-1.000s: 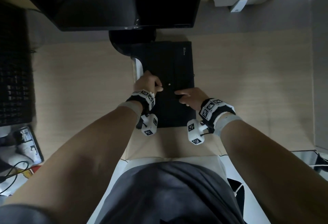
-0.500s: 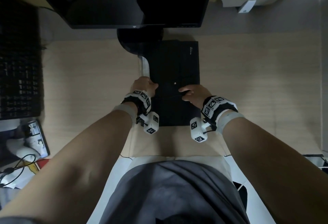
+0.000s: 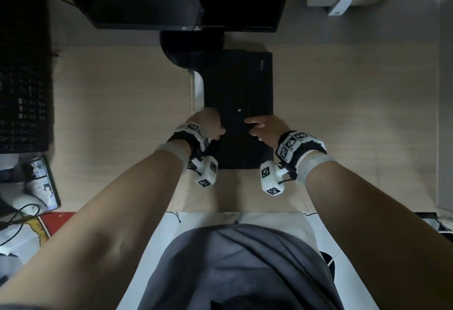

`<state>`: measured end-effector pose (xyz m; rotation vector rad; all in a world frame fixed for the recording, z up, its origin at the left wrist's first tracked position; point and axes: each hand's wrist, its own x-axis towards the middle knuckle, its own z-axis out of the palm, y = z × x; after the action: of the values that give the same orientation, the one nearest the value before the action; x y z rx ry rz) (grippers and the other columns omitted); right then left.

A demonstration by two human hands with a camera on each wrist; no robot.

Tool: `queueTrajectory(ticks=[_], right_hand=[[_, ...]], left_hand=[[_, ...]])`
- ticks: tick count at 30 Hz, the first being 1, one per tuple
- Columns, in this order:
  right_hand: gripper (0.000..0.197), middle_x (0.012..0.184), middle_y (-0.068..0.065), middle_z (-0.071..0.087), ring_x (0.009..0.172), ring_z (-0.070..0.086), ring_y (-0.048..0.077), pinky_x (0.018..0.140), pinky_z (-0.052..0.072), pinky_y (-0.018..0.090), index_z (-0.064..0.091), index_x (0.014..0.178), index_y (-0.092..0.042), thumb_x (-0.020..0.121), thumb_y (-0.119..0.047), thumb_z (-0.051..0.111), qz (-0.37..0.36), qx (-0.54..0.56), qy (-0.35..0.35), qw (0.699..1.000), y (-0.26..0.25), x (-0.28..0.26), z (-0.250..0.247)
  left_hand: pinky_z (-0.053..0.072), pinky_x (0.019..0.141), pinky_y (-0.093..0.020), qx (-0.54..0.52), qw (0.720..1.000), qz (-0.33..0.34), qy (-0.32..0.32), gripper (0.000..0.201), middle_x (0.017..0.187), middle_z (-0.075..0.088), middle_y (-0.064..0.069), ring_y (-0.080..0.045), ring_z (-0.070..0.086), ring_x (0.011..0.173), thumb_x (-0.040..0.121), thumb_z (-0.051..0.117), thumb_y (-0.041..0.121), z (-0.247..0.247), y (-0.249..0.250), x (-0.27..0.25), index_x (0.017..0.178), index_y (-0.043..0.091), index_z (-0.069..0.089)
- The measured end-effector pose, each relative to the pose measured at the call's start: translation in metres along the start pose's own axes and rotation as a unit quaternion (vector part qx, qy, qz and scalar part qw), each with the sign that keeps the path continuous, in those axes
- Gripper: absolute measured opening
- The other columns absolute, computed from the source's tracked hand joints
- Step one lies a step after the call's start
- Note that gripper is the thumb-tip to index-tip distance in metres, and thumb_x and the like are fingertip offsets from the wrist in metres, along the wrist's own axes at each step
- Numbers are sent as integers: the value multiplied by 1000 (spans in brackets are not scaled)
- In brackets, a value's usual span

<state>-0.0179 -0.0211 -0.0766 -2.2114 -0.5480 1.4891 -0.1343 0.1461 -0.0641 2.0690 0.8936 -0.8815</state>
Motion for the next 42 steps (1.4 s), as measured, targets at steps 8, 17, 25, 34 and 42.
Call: queueTrajectory(ticks=[8,17,25,34,42], right_hand=[[45,89,-13,62,91,63,15,87,50,31,60,124,-40,83,-26,69,-25,-72,10,997,22,-9,-2],[7,98,-3,68,92,64,21,80,52,33,69,88,-31,87,-37,66,-1,-299,28,954,47,-23,-16],[20,97,-8,69,89,65,18,84,53,31,70,99,-30,84,-36,58,-4,-160,34,987,76,-35,-31],[35,103,-5,74,97,67,4,73,50,17,71,110,-25,77,-24,82,-72,174,-124,974,72,-43,-19],[25,73,-7,59,65,52,1,64,39,17,76,95,-15,85,-38,72,-104,101,-70,987,77,-41,-16]], left_hand=[[55,74,-28,-143,990,1,-10,17,69,73,5,-10,67,70,83,70,33,42,12,-8,76,18,73],[54,63,-30,-310,949,-55,33,17,65,70,-3,-17,62,59,87,70,21,68,23,-18,73,10,69],[48,62,-24,-347,932,-100,-29,16,77,67,-6,-16,62,65,92,63,18,79,76,-25,78,10,64],[44,58,-11,-300,951,38,65,13,70,71,11,6,62,63,77,78,30,58,91,-12,85,19,79],[54,82,-23,-224,972,41,53,15,84,74,13,-6,68,88,72,80,40,41,105,5,81,28,78]])
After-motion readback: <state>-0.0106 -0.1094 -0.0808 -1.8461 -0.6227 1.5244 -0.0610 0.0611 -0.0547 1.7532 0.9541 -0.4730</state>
